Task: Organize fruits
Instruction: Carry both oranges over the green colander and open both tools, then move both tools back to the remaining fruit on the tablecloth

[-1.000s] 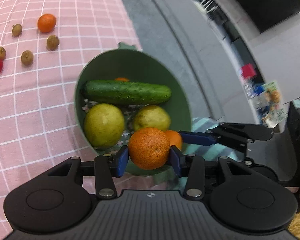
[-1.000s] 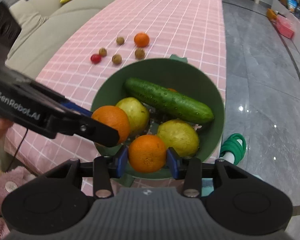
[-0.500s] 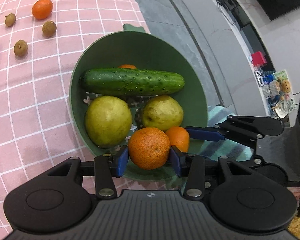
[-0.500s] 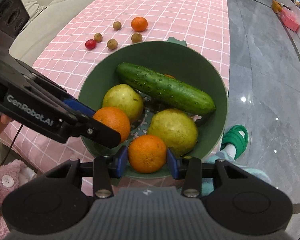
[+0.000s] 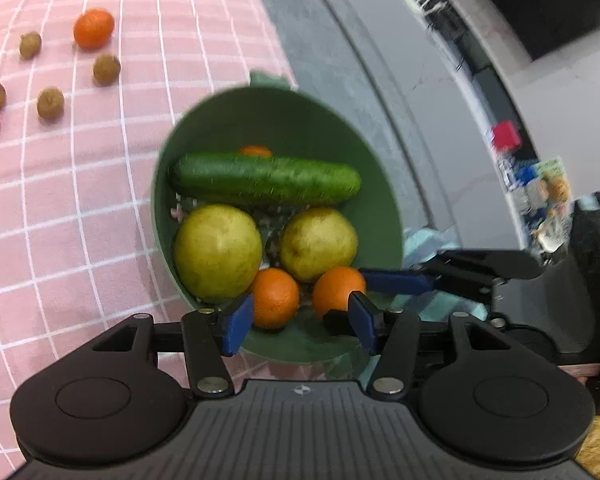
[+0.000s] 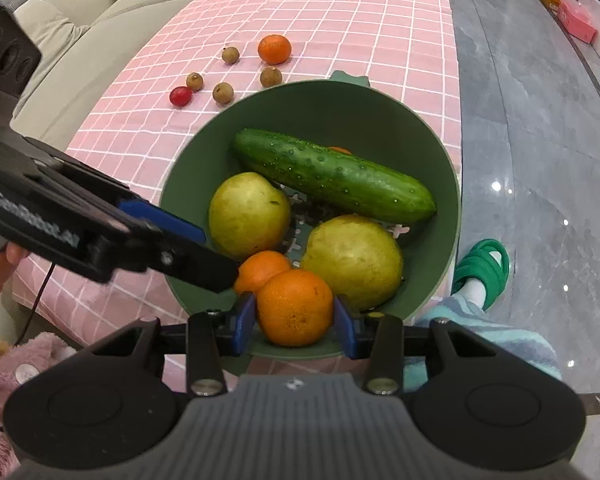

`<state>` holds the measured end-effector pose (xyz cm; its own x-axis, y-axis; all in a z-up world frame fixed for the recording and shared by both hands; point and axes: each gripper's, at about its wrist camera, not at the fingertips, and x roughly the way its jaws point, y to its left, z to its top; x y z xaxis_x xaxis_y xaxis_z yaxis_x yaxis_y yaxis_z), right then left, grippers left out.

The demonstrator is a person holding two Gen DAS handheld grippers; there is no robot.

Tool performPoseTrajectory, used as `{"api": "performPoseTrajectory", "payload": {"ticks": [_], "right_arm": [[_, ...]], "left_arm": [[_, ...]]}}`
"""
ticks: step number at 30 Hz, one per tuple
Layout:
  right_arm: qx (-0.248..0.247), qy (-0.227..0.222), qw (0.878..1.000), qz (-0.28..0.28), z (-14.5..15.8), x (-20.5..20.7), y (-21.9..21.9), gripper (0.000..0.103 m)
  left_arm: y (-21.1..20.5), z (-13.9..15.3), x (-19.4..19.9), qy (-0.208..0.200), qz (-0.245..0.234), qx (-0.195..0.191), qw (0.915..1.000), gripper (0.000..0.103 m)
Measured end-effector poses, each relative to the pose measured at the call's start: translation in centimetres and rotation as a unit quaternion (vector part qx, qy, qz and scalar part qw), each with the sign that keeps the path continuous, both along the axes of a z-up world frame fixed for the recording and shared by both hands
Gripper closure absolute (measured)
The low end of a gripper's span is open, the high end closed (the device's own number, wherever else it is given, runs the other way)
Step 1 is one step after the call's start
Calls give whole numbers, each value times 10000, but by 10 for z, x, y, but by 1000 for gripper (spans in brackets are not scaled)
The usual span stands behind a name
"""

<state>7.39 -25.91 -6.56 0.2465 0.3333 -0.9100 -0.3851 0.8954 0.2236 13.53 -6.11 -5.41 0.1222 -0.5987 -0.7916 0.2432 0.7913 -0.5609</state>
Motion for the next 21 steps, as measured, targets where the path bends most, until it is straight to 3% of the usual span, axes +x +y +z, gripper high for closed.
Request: {"api": "performPoseTrajectory", "payload": {"ticks": [4, 8, 11, 21], "right_arm": [[156, 107, 9997, -141, -1, 3, 3, 63], [42, 243, 9994, -245, -5, 6, 7, 63], [-156, 293, 9991, -270, -7, 7, 9, 62], [-113, 335, 9985, -410, -11, 6, 9, 60]], "left_arm": [[22, 22, -5, -408, 299, -191, 9985, 40], [36, 32, -7, -649, 541, 132, 9963, 40], [43, 33, -6, -675, 627, 234, 9955, 40], [55, 37, -9, -766, 867, 531, 9919, 40]]}}
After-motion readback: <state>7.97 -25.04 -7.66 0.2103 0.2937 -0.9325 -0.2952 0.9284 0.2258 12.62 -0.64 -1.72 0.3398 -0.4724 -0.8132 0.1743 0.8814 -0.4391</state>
